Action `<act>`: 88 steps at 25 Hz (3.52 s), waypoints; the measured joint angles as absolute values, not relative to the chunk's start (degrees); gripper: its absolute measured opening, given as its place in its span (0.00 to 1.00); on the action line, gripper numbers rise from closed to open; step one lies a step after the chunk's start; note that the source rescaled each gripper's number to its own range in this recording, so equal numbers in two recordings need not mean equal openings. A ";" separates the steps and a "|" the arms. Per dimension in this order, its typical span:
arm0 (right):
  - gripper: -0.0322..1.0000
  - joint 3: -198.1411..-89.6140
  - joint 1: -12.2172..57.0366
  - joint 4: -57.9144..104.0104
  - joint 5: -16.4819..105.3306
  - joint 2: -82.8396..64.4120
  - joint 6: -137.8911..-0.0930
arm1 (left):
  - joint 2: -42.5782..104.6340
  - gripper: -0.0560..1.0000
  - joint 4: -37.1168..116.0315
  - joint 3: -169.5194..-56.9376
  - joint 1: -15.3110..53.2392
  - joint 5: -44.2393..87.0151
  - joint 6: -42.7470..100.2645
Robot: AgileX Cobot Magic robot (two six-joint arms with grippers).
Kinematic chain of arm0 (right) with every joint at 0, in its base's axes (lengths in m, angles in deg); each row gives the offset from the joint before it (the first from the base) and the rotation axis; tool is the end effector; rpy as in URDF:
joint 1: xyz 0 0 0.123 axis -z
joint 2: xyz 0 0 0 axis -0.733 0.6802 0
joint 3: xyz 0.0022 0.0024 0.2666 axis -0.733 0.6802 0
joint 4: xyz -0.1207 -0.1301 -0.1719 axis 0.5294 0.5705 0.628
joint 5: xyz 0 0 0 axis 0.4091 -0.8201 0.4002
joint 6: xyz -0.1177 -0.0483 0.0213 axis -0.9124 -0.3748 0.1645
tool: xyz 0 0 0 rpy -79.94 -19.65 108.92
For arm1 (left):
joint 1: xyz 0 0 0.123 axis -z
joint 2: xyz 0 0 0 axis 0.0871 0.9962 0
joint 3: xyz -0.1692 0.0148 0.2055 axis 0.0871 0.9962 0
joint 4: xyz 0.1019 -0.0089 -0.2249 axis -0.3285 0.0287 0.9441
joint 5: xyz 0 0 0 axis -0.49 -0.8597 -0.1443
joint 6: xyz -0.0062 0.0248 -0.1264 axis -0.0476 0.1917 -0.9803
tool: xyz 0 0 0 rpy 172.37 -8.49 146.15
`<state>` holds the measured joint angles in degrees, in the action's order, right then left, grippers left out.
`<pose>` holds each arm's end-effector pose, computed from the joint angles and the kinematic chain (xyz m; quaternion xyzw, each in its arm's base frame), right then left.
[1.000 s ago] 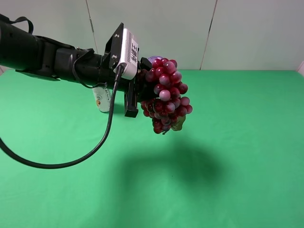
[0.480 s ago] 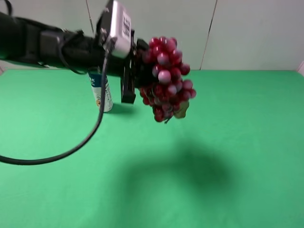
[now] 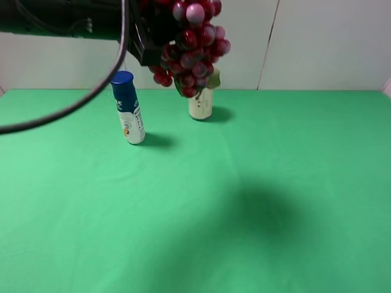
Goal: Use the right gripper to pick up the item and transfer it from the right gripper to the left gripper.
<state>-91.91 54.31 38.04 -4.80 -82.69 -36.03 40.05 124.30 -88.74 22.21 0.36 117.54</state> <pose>0.0433 -0.0191 0.2609 0.1273 0.8316 -0.0481 0.5385 0.2867 -0.2079 0.2813 0.4528 0.6610 -0.1903 0.5673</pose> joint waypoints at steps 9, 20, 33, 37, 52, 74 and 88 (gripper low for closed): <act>1.00 -91.91 54.31 38.04 -4.80 -82.69 -36.03 | 38.47 0.06 122.60 -86.42 22.21 8.17 111.85; 1.00 -91.91 54.31 38.04 -4.80 -82.69 -36.03 | 38.36 0.06 121.54 -77.88 22.21 6.91 108.24; 1.00 -91.91 54.31 38.04 -4.73 -82.69 -36.03 | 38.23 0.06 121.54 -68.48 22.21 5.66 105.15; 1.00 -91.91 54.31 38.04 -4.73 -82.69 -36.03 | 38.23 0.06 121.62 -66.65 22.21 5.66 104.14; 1.00 -91.91 54.31 38.04 -4.73 -82.69 -36.03 | 30.19 0.06 121.69 -59.51 22.21 14.94 100.31; 1.00 -91.91 54.31 38.04 -4.73 -82.69 -36.03 | 25.97 0.06 124.73 -56.16 22.21 37.12 94.66; 1.00 -91.91 54.31 38.04 -4.67 -82.69 -36.03 | 25.82 0.06 125.02 -54.55 22.21 41.33 92.92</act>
<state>-91.91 54.31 38.04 -4.67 -82.69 -36.03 25.82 125.02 -54.55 22.21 41.33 92.92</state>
